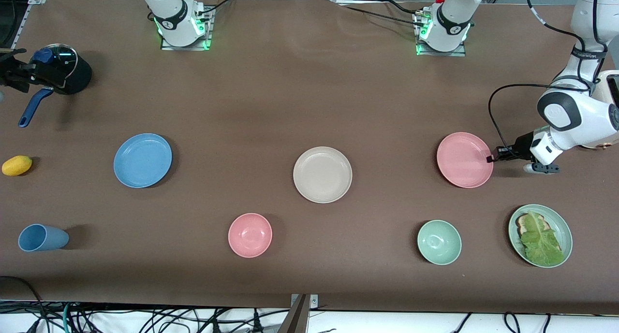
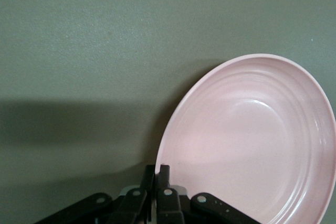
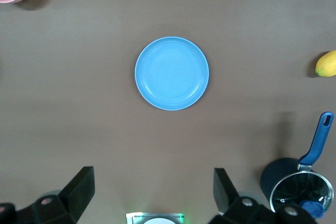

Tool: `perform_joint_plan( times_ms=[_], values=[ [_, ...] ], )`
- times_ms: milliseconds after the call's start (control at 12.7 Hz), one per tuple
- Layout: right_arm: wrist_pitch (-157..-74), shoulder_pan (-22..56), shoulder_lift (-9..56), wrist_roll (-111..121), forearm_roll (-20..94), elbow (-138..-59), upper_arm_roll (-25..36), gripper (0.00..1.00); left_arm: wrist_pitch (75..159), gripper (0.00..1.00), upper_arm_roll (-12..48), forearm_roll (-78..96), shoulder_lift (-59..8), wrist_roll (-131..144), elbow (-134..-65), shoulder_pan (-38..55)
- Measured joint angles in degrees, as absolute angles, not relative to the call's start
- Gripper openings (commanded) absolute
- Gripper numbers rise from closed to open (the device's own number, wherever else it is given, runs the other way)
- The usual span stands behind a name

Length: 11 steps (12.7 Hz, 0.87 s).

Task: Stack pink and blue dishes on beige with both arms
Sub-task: 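Carry the pink plate with the left gripper onto the beige plate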

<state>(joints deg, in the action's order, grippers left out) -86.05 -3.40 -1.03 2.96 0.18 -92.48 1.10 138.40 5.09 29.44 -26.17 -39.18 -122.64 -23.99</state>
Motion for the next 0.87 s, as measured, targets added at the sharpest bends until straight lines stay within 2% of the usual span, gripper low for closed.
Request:
perform_joint_plan(
  times_ms=[157,630,866],
  values=[
    [-86.04,-3.40,-1.03,2.96,0.18,-92.48,1.10,1.00,136.03,0.00,5.31,29.43,-25.26,-39.08,-121.37,-23.54],
    [-86.03,-3.40,-1.03,2.96,0.18,-92.47,1.09,1.00,120.61,0.00,5.37,21.37,-16.81,-31.40,-113.46,-22.34],
    [-86.02,-3.40,-1.03,2.96,0.18,-92.47,1.09,1.00,119.23,0.00,5.42,21.36,-16.27,-27.40,-112.68,-19.52]
  ],
)
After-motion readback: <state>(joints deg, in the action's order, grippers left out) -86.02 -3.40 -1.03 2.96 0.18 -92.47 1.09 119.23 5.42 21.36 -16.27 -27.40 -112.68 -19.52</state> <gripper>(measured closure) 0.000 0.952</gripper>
